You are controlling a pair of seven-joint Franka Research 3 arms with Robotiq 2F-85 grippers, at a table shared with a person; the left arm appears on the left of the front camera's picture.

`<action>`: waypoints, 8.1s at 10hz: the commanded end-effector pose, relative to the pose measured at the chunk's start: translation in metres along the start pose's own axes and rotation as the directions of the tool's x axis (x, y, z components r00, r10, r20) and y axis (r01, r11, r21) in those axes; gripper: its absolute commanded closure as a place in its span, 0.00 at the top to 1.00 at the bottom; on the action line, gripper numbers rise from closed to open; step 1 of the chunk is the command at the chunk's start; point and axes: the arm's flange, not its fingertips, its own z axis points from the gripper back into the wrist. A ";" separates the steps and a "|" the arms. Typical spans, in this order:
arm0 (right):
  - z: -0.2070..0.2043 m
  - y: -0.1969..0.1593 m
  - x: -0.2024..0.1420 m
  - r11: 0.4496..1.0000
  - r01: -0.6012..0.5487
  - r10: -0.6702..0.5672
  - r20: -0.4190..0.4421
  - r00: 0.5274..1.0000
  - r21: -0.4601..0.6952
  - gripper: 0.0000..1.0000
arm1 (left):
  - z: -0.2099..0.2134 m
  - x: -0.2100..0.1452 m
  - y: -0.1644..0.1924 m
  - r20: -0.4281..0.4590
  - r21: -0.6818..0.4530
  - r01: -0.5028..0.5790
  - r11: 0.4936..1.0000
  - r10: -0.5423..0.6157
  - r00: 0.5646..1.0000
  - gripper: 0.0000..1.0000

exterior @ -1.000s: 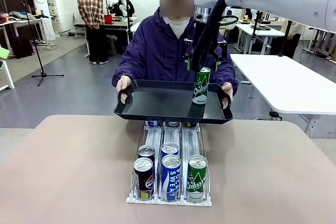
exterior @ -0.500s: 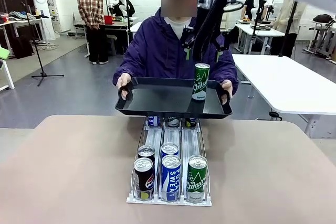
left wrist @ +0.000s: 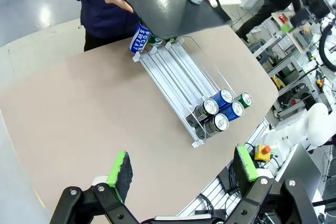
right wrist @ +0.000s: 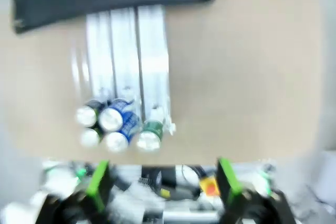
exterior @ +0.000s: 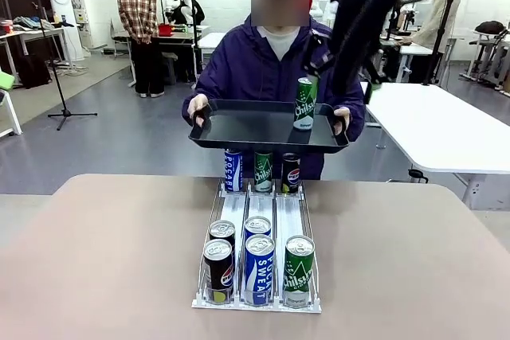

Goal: Retrieve and hand over the desired beverage to the person.
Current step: Place the picked can on the Handle tray extended by the person, then pick up another can of the same type that the person held from the Automatic Can Dispenser.

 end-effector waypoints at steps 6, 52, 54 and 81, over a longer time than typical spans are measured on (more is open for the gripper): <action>-0.009 -0.011 -0.018 1.000 -0.016 0.016 0.000 1.000 0.001 1.00 | 0.001 0.000 0.001 0.013 -0.014 0.017 1.000 -0.017 1.000 1.00; -0.010 -0.299 -0.102 0.691 -0.484 0.178 0.523 0.834 0.537 1.00 | 0.001 0.000 0.001 0.013 -0.014 0.017 1.000 -0.017 1.000 1.00; -0.010 -0.299 -0.102 0.691 -0.484 0.178 0.523 0.834 0.537 1.00 | 0.001 0.000 0.001 0.013 -0.014 0.017 1.000 -0.017 1.000 1.00; -0.010 -0.299 -0.102 0.691 -0.484 0.178 0.523 0.834 0.537 1.00 | -0.094 0.019 -0.092 -0.358 0.350 0.086 0.933 0.048 0.933 1.00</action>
